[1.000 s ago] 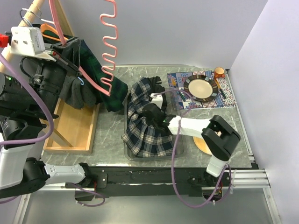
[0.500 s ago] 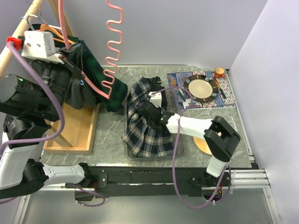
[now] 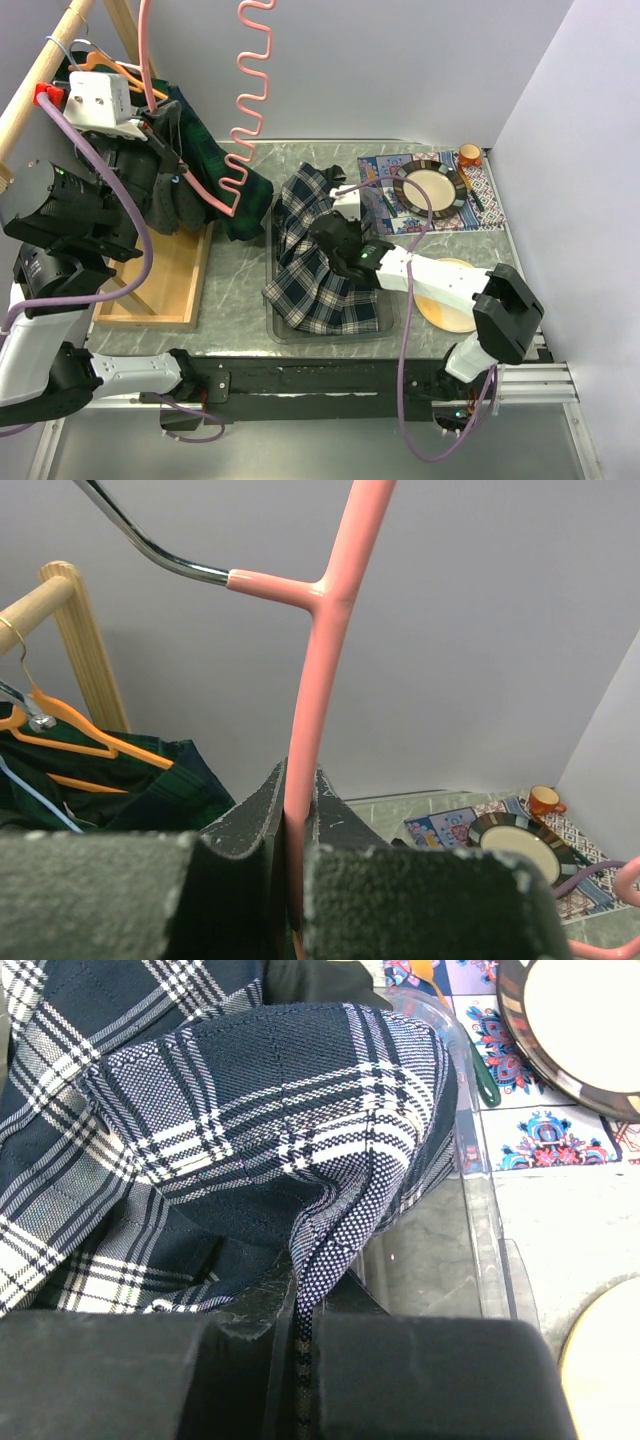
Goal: Remove the skirt from the hanger
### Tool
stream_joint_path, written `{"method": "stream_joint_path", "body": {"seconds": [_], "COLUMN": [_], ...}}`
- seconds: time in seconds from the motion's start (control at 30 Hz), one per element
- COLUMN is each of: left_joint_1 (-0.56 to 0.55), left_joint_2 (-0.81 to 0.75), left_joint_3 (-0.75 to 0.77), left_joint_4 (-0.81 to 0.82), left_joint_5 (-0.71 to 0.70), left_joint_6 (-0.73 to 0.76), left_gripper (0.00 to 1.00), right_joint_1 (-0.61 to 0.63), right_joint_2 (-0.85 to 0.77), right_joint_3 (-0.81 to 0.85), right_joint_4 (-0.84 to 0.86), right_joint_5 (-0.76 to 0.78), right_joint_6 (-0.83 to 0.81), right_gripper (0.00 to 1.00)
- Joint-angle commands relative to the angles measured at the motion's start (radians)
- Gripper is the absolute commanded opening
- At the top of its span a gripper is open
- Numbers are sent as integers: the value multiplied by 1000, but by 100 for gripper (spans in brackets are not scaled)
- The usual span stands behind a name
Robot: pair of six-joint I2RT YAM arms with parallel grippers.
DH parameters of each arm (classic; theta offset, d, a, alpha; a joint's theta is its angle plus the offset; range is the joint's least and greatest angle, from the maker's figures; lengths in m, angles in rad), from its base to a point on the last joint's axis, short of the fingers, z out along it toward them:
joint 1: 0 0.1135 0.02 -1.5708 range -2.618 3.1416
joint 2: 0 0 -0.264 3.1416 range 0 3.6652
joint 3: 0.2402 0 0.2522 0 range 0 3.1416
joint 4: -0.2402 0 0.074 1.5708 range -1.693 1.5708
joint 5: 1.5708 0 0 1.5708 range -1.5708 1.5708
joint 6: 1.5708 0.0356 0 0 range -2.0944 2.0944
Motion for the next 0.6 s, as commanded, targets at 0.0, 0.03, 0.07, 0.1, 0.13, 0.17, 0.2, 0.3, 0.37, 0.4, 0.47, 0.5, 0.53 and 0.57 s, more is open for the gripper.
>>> {"method": "stream_joint_path", "body": {"seconds": [0.0,0.03,0.07,0.1,0.13,0.17,0.2,0.3,0.37,0.4,0.47,0.5,0.53,0.57], "left_joint_1": [-2,-2,-2,-2,-2,-2,-2,-2,-2,-4,-2,-4,-2,-4], "left_joint_2": [-21,-21,-20,-17,-14,-12,-10,-1,2,5,6,5,2,0], "left_joint_3": [-6,-9,-14,-15,-24,-29,-34,-37,-31,-23,-17,-18,-27,-33], "left_joint_4": [58,56,47,45,44,42,41,33,23,-8,-16,-13,-10,-7], "left_joint_5": [15,21,29,34,38,40,47,60,86,131,143,138,127,120], "left_joint_6": [42,47,55,58,62,70,73,76,75,72,63,62,64,69], "left_gripper": [1,1,1,1,1,1,1,1,1,1,1,1,1,1], "right_joint_1": [4,9,12,12,23,30,41,49,50,49,44,38,35,32], "right_joint_2": [26,41,79,104,129,173,195,262,258,242,166,138,112,71], "right_joint_3": [54,57,63,69,72,69,68,95,106,103,97,100,106,127], "right_joint_4": [14,25,33,43,54,71,102,87,73,73,71,56,44,27], "right_joint_5": [29,4,-25,-78,-103,-118,-132,-215,-235,-244,-285,-304,-330,-380], "right_joint_6": [-11,-11,2,12,13,10,2,7,7,2,-14,-21,-25,-28], "right_gripper": [0,0,0,0,0,0,0,7,24,30,46,48,51,53]}}
